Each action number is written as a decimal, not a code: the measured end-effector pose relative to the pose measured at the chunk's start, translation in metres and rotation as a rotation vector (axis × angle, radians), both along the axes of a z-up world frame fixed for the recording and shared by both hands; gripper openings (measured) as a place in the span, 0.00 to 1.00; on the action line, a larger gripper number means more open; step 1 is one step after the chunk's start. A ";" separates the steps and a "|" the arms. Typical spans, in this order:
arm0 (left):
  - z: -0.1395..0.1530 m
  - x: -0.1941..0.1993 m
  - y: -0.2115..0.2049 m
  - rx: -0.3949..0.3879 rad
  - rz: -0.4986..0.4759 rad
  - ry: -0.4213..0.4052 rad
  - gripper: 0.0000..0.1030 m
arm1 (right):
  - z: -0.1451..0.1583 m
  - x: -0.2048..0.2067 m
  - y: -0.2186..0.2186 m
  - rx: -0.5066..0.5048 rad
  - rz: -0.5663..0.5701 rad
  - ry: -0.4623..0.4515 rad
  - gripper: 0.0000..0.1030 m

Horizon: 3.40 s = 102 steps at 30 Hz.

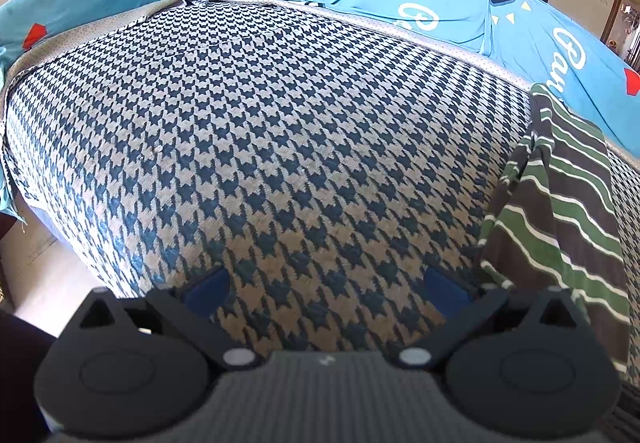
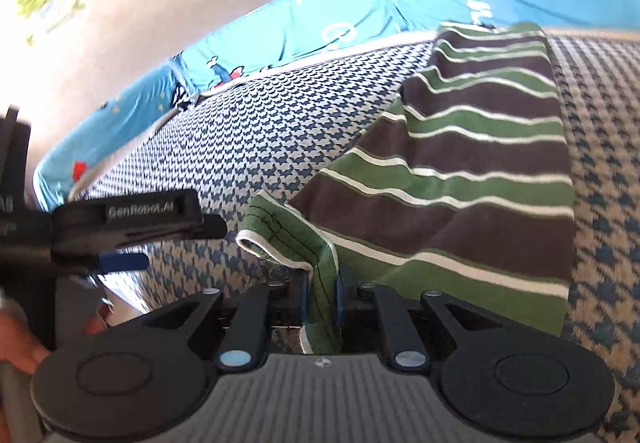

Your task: Fold clothes

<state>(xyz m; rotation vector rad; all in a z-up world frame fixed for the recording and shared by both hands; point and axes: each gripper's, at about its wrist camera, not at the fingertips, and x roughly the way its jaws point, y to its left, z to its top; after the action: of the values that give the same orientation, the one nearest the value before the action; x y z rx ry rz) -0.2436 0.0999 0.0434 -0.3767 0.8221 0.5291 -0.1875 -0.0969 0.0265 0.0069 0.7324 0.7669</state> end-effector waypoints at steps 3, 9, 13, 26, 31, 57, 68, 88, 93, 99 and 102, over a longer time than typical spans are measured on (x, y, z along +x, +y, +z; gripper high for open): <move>-0.002 0.002 -0.004 0.001 -0.022 0.009 1.00 | -0.001 0.011 -0.010 0.086 -0.044 0.100 0.10; -0.008 0.010 -0.021 -0.028 -0.132 0.029 1.00 | -0.003 0.025 -0.022 0.193 -0.098 0.221 0.10; -0.011 0.018 -0.032 -0.022 -0.170 0.044 1.00 | -0.002 0.022 -0.019 0.161 -0.077 0.177 0.10; -0.009 0.026 -0.033 -0.037 -0.212 0.040 1.00 | 0.000 -0.008 0.013 -0.064 0.111 -0.118 0.41; -0.008 0.026 -0.032 -0.040 -0.222 0.041 1.00 | -0.003 -0.022 0.028 -0.162 0.166 -0.251 0.39; -0.008 0.020 -0.015 -0.086 -0.154 0.033 1.00 | 0.016 0.014 0.005 0.053 0.055 0.014 0.07; 0.007 0.045 0.002 -0.271 -0.249 0.004 1.00 | 0.032 0.017 0.001 0.076 0.088 -0.007 0.07; 0.051 0.054 0.075 -0.355 -0.206 -0.085 1.00 | 0.057 0.017 0.074 0.125 0.143 -0.045 0.07; 0.069 0.056 0.098 -0.363 -0.202 -0.135 1.00 | 0.065 0.017 0.106 0.164 0.175 -0.052 0.07; 0.077 0.056 0.120 -0.335 -0.131 -0.163 1.00 | 0.073 0.020 0.145 0.179 0.208 -0.103 0.07; 0.078 0.054 0.136 -0.330 -0.054 -0.189 1.00 | 0.062 0.033 0.158 0.176 0.234 -0.040 0.11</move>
<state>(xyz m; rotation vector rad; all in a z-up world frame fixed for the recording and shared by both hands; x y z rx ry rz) -0.1897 0.2360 0.1213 -0.6951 0.7343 0.3005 -0.1541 0.0606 0.0881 0.0656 0.6320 1.0506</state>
